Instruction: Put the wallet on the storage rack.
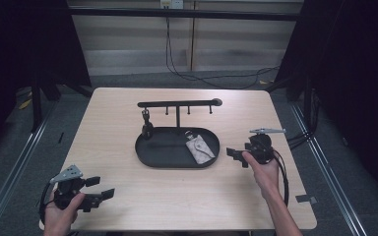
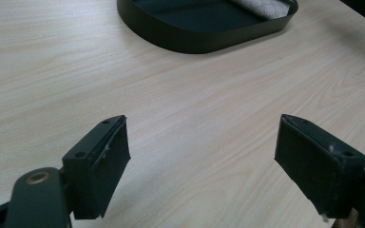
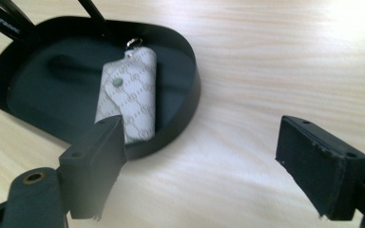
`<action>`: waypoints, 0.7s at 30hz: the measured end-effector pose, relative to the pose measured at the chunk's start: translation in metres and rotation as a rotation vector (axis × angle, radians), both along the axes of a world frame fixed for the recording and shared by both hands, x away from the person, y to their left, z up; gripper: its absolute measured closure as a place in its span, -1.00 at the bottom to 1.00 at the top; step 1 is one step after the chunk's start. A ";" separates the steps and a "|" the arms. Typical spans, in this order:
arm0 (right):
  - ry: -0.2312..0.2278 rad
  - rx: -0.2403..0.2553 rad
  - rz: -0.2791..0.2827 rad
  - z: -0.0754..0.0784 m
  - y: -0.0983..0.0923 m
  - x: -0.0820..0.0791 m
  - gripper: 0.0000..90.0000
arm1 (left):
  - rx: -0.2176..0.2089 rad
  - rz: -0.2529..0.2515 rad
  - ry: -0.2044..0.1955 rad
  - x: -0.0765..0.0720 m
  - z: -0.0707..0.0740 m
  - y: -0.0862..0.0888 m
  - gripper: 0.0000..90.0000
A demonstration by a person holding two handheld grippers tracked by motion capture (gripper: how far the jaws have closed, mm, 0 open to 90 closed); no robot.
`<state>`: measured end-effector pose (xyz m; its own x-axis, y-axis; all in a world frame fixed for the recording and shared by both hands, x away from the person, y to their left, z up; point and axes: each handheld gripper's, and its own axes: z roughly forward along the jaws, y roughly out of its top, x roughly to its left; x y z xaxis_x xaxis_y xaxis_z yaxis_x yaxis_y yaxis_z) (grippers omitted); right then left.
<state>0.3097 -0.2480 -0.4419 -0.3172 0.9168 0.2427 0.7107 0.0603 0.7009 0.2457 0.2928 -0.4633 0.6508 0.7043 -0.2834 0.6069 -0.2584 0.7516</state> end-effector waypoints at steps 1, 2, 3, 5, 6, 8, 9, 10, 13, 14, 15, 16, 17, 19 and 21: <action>-0.003 0.000 0.000 -0.001 -0.002 -0.003 -0.64 | 0.002 -0.001 -0.001 0.000 0.000 0.000 -0.59; -0.004 0.001 -0.002 -0.001 -0.004 -0.006 -0.63 | -0.001 0.002 -0.001 0.000 0.000 0.000 -0.59; -0.004 0.008 -0.007 -0.002 -0.006 -0.009 -0.63 | -0.001 0.001 -0.001 0.000 0.000 -0.001 -0.59; -0.005 0.003 -0.008 -0.004 -0.010 -0.015 -0.63 | 0.005 0.002 -0.003 0.000 0.000 -0.001 -0.59; -0.007 -0.003 -0.006 -0.005 -0.012 -0.018 -0.63 | 0.005 0.002 -0.003 0.000 -0.001 -0.001 -0.59; -0.004 -0.007 -0.009 -0.006 -0.014 -0.024 -0.62 | 0.006 0.001 -0.002 0.000 -0.001 -0.001 -0.59; -0.006 -0.007 -0.007 -0.007 -0.016 -0.026 -0.62 | 0.005 0.001 -0.002 0.000 0.000 -0.002 -0.59; -0.002 -0.009 -0.009 -0.007 -0.018 -0.030 -0.62 | 0.005 0.000 -0.003 -0.001 0.000 -0.001 -0.59; -0.010 -0.005 -0.023 -0.008 -0.025 -0.039 -0.61 | 0.005 0.001 -0.006 -0.001 0.000 -0.001 -0.59; -0.010 -0.003 -0.025 -0.008 -0.027 -0.043 -0.61 | 0.006 0.001 -0.004 -0.001 0.000 -0.002 -0.59; -0.004 -0.008 -0.024 -0.008 -0.029 -0.046 -0.61 | 0.008 0.000 -0.004 -0.001 0.000 -0.002 -0.59; -0.001 -0.011 -0.028 -0.009 -0.031 -0.050 -0.61 | 0.008 -0.002 -0.004 -0.001 0.000 -0.002 -0.59; 0.000 -0.015 -0.029 -0.010 -0.033 -0.054 -0.61 | 0.009 0.000 -0.004 -0.001 0.000 -0.002 -0.59; 0.001 -0.011 -0.035 -0.012 -0.037 -0.062 -0.61 | 0.011 0.002 -0.004 -0.001 0.000 -0.002 -0.59; -0.002 -0.019 -0.042 -0.014 -0.040 -0.069 -0.61 | 0.009 0.002 -0.004 -0.001 0.000 -0.002 -0.59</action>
<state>0.2403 -0.2879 -0.4558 -0.2793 0.9336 0.2245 0.7112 0.0441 0.7016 0.2450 0.2908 -0.4635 0.6501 0.7086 -0.2744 0.6049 -0.2641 0.7513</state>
